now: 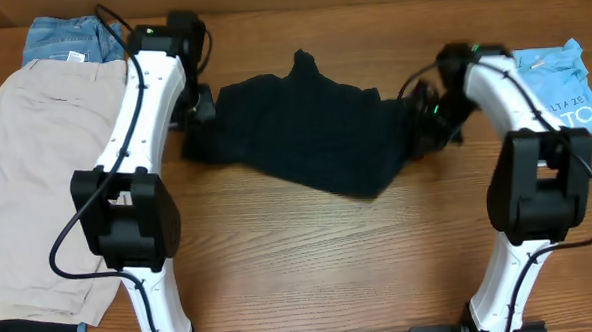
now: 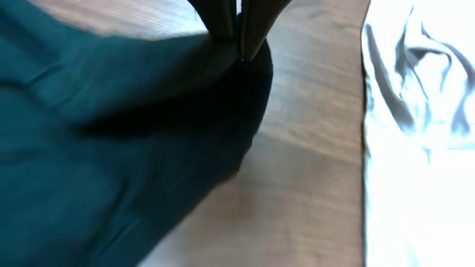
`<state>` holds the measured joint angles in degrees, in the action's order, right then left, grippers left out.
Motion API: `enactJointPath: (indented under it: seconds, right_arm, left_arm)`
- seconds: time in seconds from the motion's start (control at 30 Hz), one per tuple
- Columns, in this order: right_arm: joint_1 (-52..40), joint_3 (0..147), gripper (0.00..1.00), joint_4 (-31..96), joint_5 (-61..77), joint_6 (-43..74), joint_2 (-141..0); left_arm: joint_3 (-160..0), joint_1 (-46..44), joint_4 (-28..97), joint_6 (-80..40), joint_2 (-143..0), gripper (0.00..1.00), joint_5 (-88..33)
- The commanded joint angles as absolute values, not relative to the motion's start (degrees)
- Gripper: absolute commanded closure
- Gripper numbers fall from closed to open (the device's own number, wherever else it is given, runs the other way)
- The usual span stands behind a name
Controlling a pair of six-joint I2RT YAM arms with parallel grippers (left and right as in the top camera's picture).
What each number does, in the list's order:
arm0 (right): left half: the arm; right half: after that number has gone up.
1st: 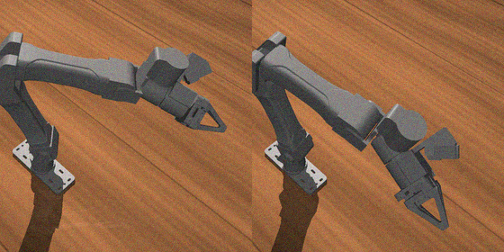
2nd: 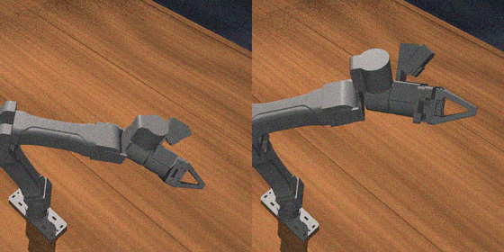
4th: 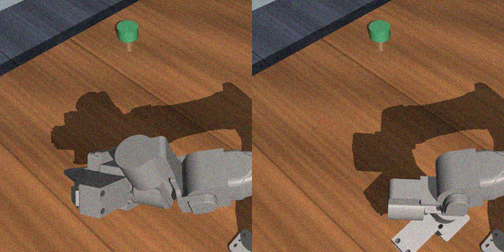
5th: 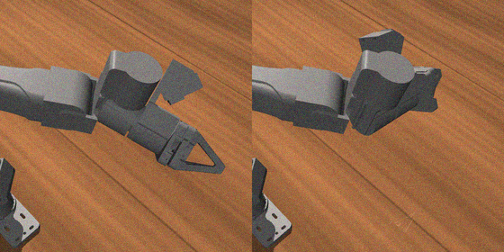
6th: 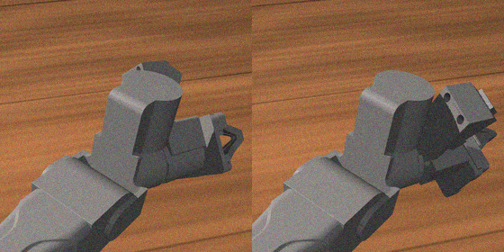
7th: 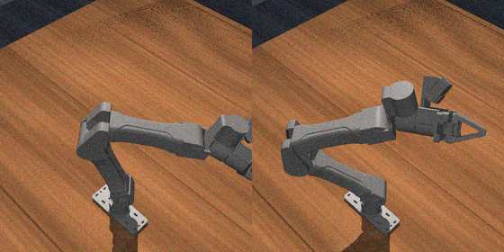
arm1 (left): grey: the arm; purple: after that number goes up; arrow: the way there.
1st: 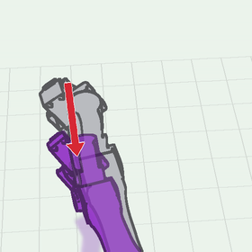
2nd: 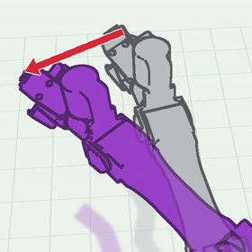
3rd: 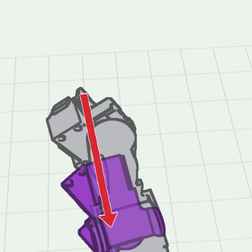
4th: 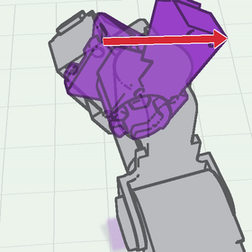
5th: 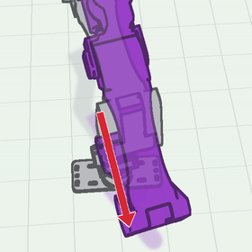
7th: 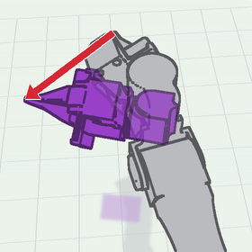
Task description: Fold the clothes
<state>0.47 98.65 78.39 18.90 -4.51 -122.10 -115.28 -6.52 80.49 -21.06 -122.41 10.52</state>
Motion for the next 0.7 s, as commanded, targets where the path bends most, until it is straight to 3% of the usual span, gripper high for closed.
enactJointPath:
  seconds: [0.0, 0.23, 0.43, 0.67]
  right_arm:
    - [2.37, 114.54, 0.96, 82.15, 15.22, -2.96, -116.03]
    - [2.66, 125.93, 0.94, 90.13, 13.50, -2.96, -116.05]
    - [2.66, 120.75, 0.93, 95.35, 10.07, -3.01, -116.38]
    - [2.66, 111.85, 0.93, 92.79, 7.66, -3.01, -116.38]
  left_arm:
    - [-125.51, -3.46, 79.79, -21.67, -118.21, 0.96, 10.46]
    - [-131.94, -1.85, 78.61, -22.26, -117.27, 0.96, 8.25]
    - [-126.72, -3.60, 78.48, -22.26, -117.47, 0.96, 8.29]
    - [-121.82, -3.68, 77.71, -22.26, -117.47, 0.96, 8.29]
